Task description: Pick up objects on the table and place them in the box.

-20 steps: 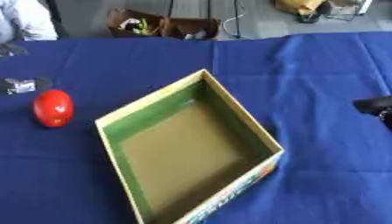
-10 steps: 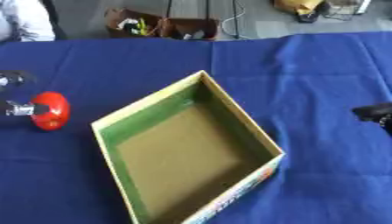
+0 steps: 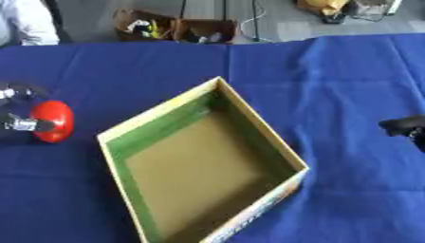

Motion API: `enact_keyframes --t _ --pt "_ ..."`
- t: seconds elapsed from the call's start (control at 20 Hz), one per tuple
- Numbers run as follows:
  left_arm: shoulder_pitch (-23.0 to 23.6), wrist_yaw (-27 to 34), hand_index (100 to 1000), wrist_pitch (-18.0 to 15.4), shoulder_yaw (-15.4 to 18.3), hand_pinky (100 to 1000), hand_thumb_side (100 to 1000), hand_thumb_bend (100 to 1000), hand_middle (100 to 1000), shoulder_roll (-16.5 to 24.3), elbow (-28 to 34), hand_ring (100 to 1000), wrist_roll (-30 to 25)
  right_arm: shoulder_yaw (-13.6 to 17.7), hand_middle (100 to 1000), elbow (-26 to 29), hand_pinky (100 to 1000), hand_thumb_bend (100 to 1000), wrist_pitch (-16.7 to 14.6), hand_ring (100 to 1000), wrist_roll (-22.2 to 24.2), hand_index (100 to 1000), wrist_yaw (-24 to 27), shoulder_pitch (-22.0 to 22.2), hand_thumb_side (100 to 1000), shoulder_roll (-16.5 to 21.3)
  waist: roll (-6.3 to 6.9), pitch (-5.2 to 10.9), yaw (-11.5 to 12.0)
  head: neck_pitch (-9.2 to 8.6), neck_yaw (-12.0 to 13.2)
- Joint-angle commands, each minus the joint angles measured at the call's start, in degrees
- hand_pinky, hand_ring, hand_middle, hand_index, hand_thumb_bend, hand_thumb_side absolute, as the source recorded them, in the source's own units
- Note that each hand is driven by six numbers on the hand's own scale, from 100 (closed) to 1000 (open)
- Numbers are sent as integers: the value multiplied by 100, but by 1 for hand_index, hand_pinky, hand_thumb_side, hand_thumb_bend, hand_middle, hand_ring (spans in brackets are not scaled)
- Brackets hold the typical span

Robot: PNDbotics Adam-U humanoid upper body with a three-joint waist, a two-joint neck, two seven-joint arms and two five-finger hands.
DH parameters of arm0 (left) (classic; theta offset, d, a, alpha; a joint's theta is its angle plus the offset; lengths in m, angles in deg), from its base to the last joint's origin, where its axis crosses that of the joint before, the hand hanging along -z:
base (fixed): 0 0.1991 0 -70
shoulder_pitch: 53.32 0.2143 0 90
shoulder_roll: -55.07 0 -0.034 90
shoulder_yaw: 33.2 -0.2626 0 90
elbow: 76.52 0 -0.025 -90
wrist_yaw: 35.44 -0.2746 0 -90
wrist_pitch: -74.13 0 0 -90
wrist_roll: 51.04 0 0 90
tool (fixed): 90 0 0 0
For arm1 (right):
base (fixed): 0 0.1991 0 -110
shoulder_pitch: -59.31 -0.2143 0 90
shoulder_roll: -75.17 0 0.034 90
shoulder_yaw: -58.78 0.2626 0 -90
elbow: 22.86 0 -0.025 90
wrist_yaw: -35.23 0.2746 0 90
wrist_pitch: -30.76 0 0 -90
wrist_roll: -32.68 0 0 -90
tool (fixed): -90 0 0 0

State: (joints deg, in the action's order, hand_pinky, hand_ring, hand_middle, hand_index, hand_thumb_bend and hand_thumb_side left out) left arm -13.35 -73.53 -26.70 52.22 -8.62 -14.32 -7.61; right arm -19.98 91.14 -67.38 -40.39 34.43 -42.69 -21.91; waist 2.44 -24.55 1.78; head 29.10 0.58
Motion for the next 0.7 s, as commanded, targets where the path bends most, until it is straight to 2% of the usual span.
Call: enact_keyframes --t 0.05,0.7 --pt "-124 -135 1000 49 146 849 836 719 1000 117 116 937 -179 -17 565 59 850 100 33 763 7 693 -35 -9 1000 107 8 92 -7 -71 34" --pt "-220 -220 1000 -2 121 740 841 716 995 -46 47 855 61 -27 561 59 855 100 143 762 36 683 -120 -1 1000 75 6 18 -29 -127 99"
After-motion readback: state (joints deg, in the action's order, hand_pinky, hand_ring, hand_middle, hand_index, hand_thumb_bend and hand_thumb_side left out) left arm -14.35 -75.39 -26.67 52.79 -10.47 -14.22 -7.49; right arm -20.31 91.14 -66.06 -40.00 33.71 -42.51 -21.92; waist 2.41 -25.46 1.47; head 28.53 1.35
